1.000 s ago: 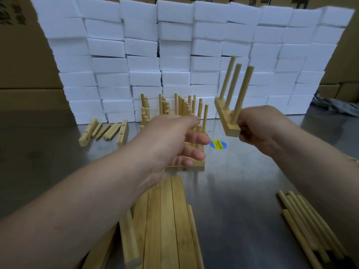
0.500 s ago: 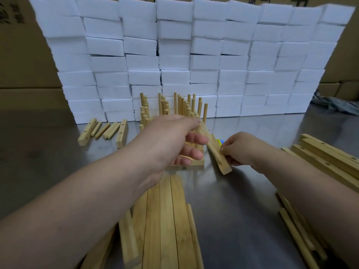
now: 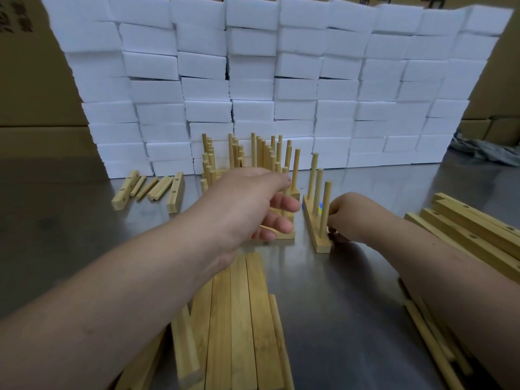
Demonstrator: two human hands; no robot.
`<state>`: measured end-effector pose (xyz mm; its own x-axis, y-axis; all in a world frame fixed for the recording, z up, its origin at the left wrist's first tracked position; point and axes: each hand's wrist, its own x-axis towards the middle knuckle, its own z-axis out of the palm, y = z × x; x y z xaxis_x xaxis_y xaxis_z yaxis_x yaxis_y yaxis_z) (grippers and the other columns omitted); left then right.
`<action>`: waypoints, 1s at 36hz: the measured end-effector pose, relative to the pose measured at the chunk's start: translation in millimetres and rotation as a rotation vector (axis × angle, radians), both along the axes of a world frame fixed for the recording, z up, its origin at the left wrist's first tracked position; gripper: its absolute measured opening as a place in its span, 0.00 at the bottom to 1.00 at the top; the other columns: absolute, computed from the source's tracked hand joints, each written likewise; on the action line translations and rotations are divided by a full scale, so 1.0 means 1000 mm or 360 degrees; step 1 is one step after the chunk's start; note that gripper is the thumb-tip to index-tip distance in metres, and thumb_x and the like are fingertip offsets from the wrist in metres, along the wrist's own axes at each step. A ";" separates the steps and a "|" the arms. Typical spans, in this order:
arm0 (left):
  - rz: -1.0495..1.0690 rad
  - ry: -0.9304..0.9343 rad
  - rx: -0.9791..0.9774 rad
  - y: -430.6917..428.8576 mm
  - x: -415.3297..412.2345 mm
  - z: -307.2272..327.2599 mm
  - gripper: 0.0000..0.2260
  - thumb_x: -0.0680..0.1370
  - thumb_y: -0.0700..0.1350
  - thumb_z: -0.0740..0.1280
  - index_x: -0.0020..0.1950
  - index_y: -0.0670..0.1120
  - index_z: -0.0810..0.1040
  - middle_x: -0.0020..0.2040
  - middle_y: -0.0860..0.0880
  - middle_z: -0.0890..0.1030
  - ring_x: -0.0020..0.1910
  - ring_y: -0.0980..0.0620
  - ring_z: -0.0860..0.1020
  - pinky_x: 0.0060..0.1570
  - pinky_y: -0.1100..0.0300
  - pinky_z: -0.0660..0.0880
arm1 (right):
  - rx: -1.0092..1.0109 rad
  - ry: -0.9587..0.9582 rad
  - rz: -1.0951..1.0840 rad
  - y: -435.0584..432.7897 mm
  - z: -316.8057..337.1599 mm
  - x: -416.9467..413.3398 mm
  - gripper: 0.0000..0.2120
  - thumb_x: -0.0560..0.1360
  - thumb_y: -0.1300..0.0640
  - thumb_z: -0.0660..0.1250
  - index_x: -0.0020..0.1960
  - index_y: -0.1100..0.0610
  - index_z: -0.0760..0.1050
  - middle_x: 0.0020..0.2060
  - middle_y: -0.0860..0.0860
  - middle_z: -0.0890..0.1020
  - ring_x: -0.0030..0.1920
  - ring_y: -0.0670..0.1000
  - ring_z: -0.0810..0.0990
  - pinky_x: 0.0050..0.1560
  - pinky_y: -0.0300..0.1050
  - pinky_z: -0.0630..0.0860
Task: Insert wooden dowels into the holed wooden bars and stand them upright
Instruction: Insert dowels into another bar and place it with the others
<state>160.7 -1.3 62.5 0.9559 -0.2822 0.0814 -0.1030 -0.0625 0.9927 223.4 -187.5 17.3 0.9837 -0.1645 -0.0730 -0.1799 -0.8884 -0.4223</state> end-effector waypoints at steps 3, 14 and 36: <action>-0.0006 0.0003 0.0007 0.000 0.000 0.000 0.06 0.79 0.46 0.61 0.50 0.46 0.77 0.31 0.51 0.81 0.25 0.55 0.76 0.24 0.65 0.71 | 0.0039 0.0023 0.0058 -0.007 0.004 0.000 0.07 0.75 0.63 0.61 0.41 0.57 0.76 0.35 0.52 0.78 0.33 0.49 0.76 0.34 0.40 0.74; 0.0001 -0.0020 0.0070 0.000 0.000 0.001 0.07 0.78 0.45 0.62 0.48 0.46 0.78 0.32 0.51 0.80 0.25 0.55 0.75 0.25 0.64 0.71 | -0.0564 0.0588 0.0494 -0.005 0.036 -0.015 0.22 0.66 0.34 0.66 0.40 0.54 0.78 0.35 0.50 0.82 0.38 0.48 0.80 0.35 0.39 0.73; -0.0139 -0.0976 0.1976 -0.018 -0.009 -0.053 0.18 0.79 0.57 0.53 0.61 0.49 0.72 0.56 0.49 0.75 0.54 0.48 0.73 0.49 0.55 0.69 | -0.0312 -0.0014 0.0085 0.001 -0.006 0.020 0.17 0.77 0.46 0.59 0.52 0.59 0.77 0.34 0.51 0.76 0.39 0.52 0.74 0.37 0.42 0.68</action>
